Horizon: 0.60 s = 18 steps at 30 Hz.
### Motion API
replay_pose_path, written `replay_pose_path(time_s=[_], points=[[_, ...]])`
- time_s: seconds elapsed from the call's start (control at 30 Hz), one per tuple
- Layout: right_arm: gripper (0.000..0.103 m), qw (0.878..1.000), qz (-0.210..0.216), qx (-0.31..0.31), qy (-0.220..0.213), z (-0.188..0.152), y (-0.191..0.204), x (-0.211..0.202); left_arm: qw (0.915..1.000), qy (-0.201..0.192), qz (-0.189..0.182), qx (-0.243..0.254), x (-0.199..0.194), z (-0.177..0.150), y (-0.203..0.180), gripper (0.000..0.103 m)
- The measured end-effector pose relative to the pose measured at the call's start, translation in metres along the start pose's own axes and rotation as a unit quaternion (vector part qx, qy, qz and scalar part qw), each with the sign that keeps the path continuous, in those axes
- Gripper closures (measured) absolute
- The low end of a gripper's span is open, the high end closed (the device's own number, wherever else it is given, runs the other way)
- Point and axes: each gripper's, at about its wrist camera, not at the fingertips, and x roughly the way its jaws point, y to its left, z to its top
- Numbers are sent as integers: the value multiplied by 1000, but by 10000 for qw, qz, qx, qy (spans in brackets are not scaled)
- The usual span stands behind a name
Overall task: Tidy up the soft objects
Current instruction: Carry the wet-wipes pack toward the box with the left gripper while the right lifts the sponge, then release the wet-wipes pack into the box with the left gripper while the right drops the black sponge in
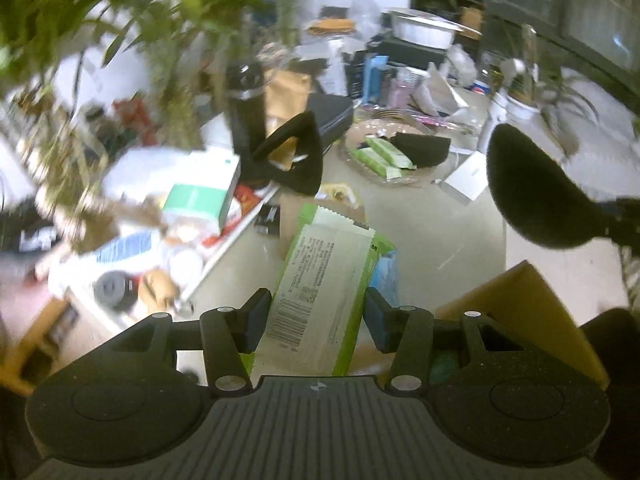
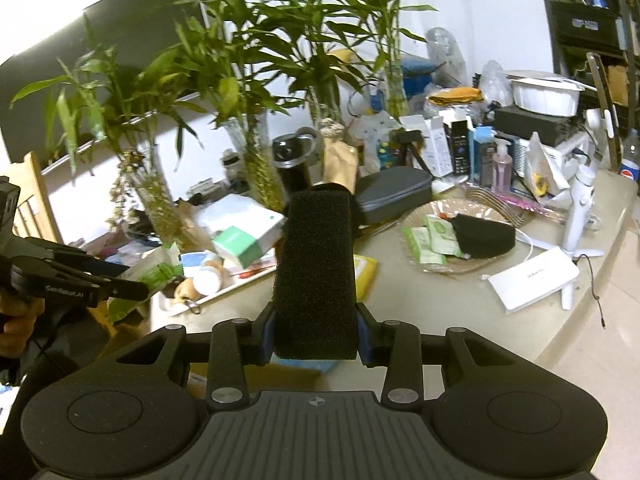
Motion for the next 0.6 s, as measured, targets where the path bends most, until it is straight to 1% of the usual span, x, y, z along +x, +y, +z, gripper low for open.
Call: replay_pose_path(time_s=[0.2,0.33,0.5,0.53,0.6], points=[[61,9998,166,-101,-39,-6,19,-17,9980,188,-55,-600,-21,-23,-3,54],[61,9996,240,-107,-48,-11,25,-26,9934,398,-124,-1067,-29,-39,0,54],[61,9994,335,-91,-40,-17,31,-34,9880,582,-109,-1429,-32,-56,1,54],[61,9993,363,-81,-33,-18,32,-35,9869,582,-81,-1499,-32,-59,2,54],[61,9991,405,-81,-17,-21,34,-37,9868,435,-205,-1545,-34,-61,2,54]])
